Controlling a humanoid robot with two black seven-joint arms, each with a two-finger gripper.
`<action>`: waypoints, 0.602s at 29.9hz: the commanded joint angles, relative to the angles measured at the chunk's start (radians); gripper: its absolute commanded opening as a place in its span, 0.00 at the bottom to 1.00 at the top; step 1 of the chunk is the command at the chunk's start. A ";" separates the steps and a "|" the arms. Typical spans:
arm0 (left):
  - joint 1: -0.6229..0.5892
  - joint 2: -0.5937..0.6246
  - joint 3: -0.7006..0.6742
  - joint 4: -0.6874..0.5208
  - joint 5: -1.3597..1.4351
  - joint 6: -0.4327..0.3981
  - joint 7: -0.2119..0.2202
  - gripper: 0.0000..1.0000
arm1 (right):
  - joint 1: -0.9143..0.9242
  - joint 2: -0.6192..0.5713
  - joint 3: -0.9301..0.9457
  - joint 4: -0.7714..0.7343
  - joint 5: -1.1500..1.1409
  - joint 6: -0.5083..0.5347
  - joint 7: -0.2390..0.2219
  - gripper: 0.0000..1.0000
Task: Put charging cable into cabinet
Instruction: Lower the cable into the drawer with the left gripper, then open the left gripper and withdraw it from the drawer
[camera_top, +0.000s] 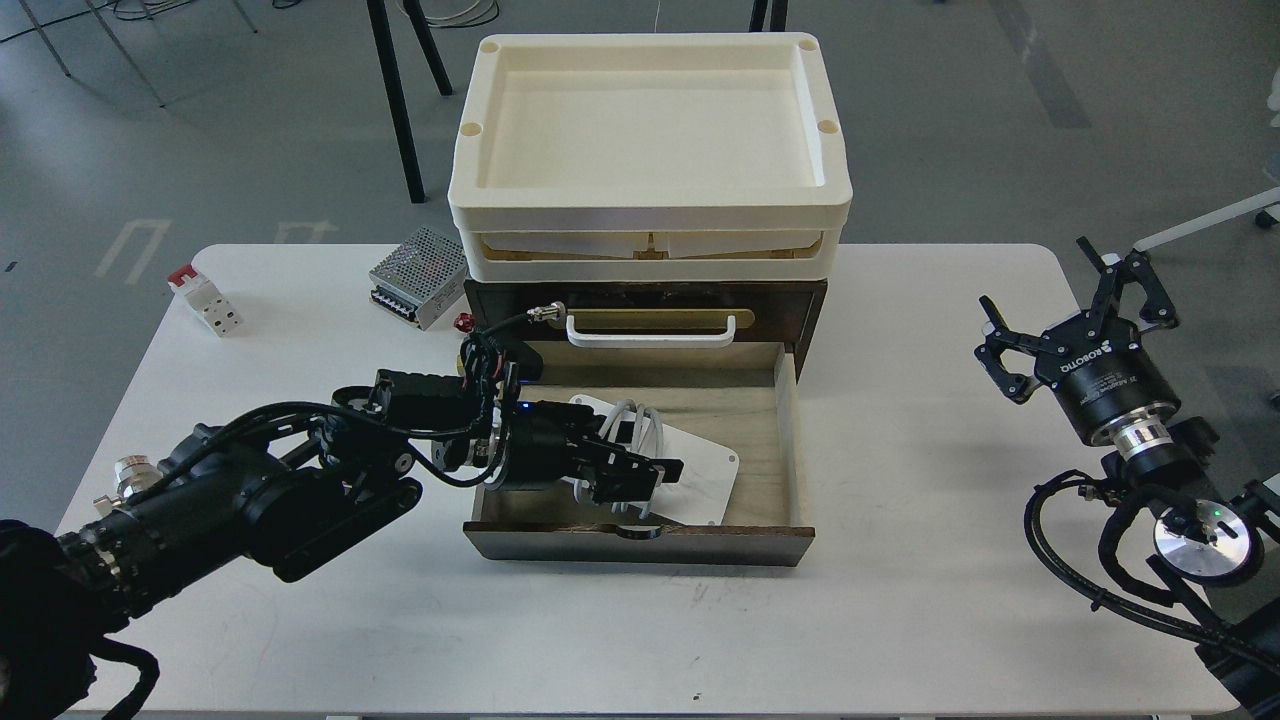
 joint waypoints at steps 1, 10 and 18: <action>-0.006 0.005 0.002 0.000 0.002 0.000 0.000 0.83 | 0.000 0.000 0.000 0.000 -0.001 0.000 0.000 0.99; -0.006 0.026 0.003 0.034 0.020 0.000 0.000 0.86 | 0.000 0.000 0.000 0.000 0.001 0.000 0.000 0.99; -0.018 0.041 0.002 0.043 0.026 0.000 0.000 0.86 | 0.000 0.000 0.000 0.000 -0.001 0.000 0.000 0.99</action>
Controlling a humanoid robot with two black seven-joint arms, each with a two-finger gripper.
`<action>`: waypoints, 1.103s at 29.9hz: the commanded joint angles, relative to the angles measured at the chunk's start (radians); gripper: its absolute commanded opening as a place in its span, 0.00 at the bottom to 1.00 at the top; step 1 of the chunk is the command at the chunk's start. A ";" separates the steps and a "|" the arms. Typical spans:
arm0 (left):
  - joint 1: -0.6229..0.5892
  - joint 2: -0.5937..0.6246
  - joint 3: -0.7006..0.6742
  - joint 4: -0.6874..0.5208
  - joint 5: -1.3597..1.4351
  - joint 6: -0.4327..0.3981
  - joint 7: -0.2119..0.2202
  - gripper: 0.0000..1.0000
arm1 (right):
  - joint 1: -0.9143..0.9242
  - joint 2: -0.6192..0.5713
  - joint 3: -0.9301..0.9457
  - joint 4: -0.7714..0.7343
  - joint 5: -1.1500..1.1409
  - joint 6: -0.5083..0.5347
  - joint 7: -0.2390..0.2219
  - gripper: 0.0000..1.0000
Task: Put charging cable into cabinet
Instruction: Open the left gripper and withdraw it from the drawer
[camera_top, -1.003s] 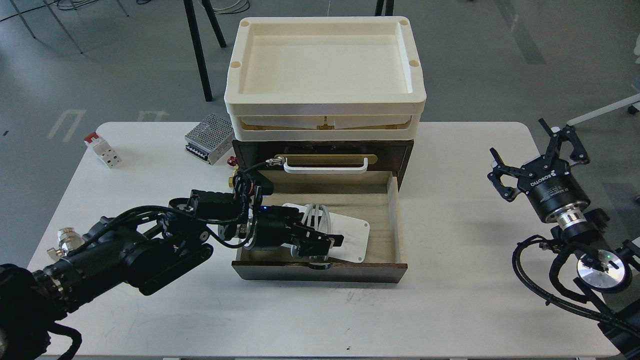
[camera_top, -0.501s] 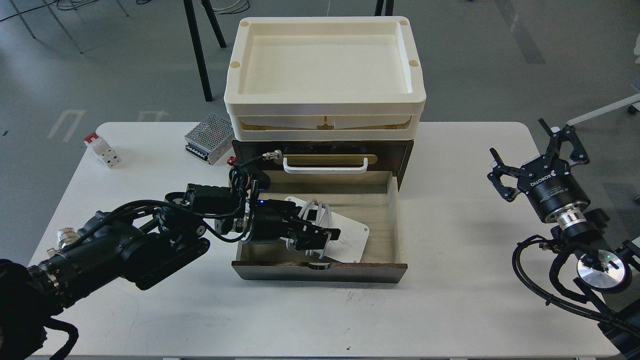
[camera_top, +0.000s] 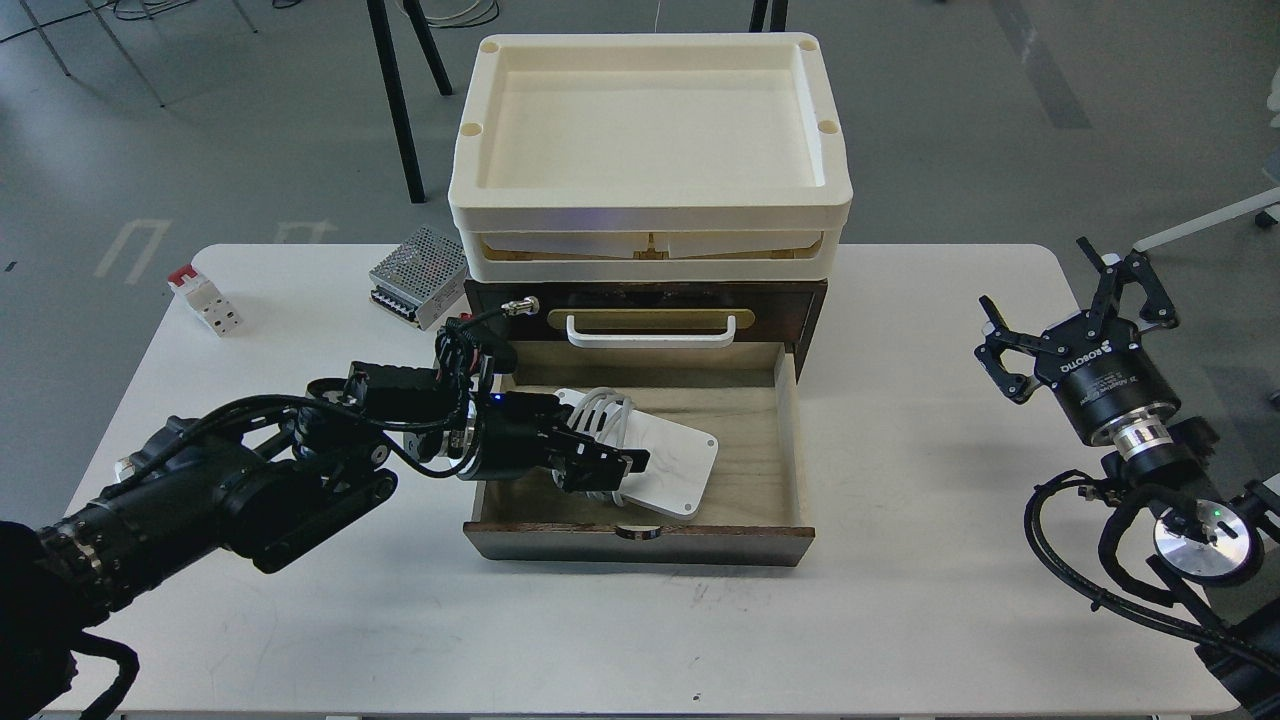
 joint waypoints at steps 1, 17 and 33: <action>-0.008 0.008 -0.001 -0.001 -0.001 -0.001 0.000 0.87 | 0.000 0.000 0.000 0.000 0.000 0.000 0.000 0.99; -0.022 0.120 -0.007 -0.065 -0.005 -0.001 0.000 0.87 | 0.000 0.000 0.000 0.000 0.000 0.000 0.000 0.99; -0.010 0.522 -0.053 -0.278 -0.304 -0.007 0.000 0.89 | 0.000 0.000 0.000 0.000 0.000 0.000 0.000 0.99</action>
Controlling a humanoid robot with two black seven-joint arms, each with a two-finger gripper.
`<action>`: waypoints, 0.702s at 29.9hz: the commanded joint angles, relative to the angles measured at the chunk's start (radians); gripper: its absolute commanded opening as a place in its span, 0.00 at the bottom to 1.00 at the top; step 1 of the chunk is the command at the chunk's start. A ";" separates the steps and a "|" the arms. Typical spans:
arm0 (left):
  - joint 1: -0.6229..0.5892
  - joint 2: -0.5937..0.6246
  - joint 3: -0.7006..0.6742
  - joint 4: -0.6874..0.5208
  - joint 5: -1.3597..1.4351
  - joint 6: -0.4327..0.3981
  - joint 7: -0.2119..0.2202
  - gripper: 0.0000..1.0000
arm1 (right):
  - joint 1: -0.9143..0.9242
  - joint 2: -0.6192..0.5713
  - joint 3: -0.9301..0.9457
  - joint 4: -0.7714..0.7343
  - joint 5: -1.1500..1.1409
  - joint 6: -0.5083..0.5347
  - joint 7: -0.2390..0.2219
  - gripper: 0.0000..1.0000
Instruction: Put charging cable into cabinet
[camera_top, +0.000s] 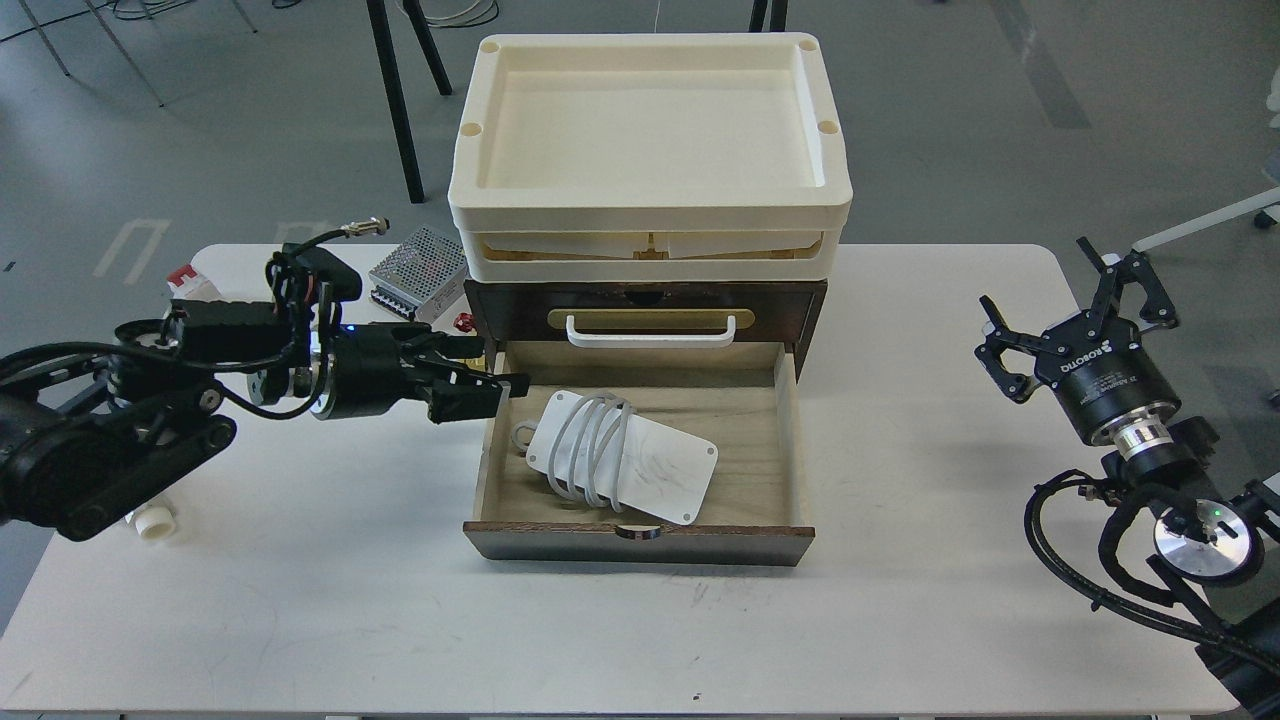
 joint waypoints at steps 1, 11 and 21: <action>0.014 0.137 0.000 -0.041 -0.199 -0.001 0.000 0.89 | -0.001 0.000 0.000 0.000 0.001 0.000 0.000 0.99; 0.103 0.317 0.000 -0.050 -0.918 0.013 0.000 0.89 | 0.000 0.000 0.000 0.000 -0.001 -0.001 0.000 0.99; 0.227 0.300 0.003 -0.007 -1.474 0.047 0.000 0.95 | 0.000 0.000 0.000 0.003 0.001 -0.001 0.000 0.99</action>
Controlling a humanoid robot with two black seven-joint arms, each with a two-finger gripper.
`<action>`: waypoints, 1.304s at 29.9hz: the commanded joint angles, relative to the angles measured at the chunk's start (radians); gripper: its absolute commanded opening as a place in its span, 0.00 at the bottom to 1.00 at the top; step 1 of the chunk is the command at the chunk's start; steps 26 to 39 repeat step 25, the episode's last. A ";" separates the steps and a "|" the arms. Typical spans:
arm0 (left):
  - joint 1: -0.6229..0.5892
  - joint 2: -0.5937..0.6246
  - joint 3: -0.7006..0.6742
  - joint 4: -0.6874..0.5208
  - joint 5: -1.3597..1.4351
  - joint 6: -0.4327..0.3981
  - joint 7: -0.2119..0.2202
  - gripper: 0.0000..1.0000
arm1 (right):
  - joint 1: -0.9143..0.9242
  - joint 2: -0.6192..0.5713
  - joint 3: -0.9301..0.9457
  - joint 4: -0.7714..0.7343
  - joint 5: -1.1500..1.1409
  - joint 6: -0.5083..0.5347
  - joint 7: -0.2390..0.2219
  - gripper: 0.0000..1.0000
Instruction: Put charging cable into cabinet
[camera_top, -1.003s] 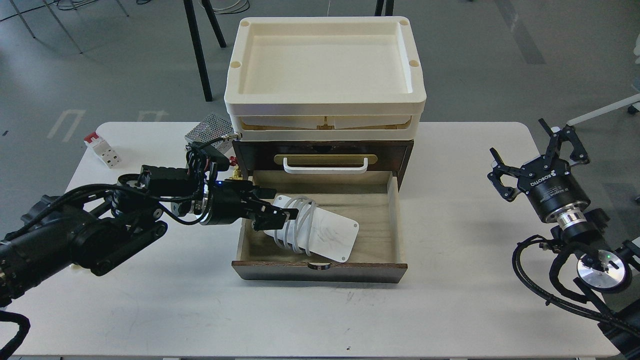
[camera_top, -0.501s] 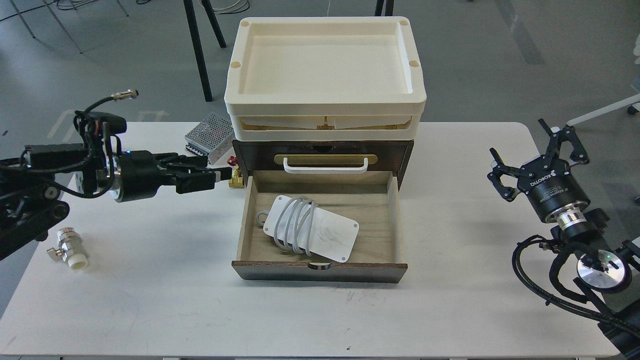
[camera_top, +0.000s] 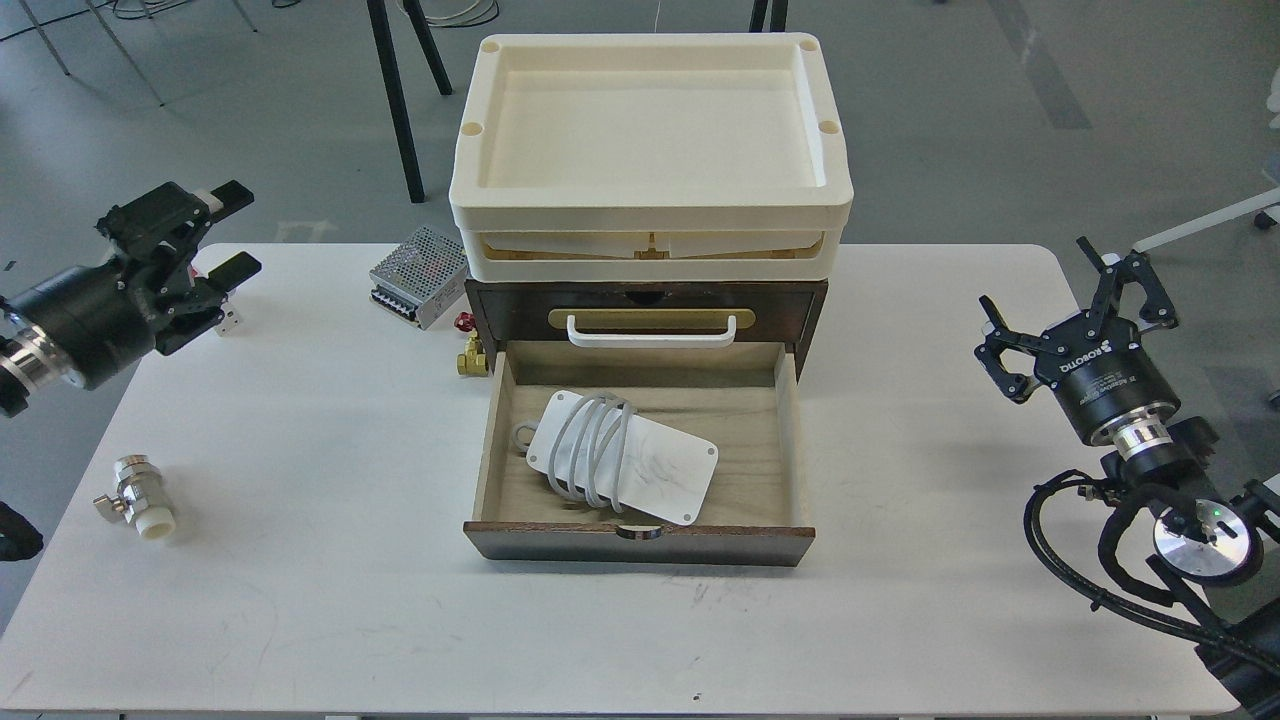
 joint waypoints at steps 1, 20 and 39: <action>0.042 -0.023 0.002 0.034 -0.202 -0.001 0.000 0.96 | 0.000 0.000 0.000 0.002 0.000 0.001 0.000 0.99; 0.072 -0.479 -0.116 0.395 -0.519 -0.016 0.000 0.99 | 0.000 0.002 0.002 0.003 0.000 0.001 0.000 0.99; 0.069 -0.497 -0.117 0.395 -0.519 -0.016 0.000 0.99 | 0.000 0.002 0.002 0.003 0.000 0.001 0.000 0.99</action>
